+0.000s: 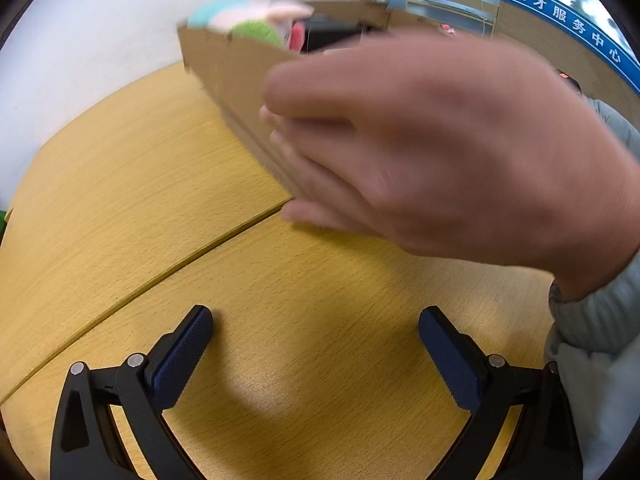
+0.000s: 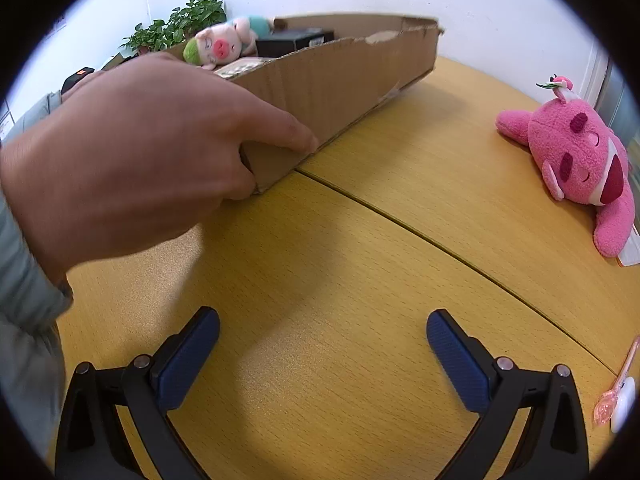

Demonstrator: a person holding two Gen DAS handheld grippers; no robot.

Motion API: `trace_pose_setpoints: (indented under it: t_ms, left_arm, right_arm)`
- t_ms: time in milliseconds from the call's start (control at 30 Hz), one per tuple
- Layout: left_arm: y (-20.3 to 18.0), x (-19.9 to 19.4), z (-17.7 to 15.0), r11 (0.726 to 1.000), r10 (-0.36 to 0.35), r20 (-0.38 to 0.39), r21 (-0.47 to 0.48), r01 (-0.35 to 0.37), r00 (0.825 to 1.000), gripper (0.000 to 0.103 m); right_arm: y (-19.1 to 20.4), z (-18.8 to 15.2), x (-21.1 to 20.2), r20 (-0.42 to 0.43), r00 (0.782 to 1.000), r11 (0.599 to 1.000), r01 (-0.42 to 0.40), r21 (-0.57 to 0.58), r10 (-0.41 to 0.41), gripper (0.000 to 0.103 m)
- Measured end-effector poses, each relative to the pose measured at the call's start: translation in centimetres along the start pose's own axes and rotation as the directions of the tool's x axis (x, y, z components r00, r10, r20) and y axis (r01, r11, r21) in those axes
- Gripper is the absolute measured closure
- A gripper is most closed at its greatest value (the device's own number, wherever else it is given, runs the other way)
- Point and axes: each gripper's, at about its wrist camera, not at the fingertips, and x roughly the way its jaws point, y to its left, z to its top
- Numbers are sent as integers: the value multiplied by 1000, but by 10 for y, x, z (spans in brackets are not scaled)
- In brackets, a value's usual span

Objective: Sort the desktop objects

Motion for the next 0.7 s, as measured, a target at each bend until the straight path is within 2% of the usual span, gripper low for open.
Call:
trace_pose_setpoints:
  t_ms: [700]
  left_arm:
    - [-1, -4, -2, 1000, -1, 1, 0, 1, 1000, 0]
  right_arm:
    - [-1, 2, -1, 0, 1000, 1000, -1, -1, 1, 0]
